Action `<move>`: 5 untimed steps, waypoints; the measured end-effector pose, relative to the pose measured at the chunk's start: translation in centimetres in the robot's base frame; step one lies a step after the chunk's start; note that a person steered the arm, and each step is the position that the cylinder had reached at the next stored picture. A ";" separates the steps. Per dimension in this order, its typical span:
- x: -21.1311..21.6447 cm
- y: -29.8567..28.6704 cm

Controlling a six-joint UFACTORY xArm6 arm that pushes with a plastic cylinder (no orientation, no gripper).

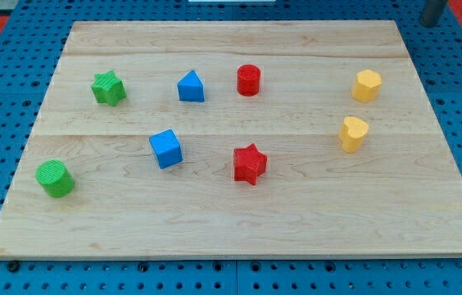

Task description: Push the yellow heart slightly up

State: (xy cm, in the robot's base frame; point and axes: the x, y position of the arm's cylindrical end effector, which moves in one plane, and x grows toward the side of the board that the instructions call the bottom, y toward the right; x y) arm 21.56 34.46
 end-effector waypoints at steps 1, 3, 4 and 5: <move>4.7 -3.1; 12.9 -4.6; 18.4 -5.2; 25.1 -5.3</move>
State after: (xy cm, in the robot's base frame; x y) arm 46.63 29.19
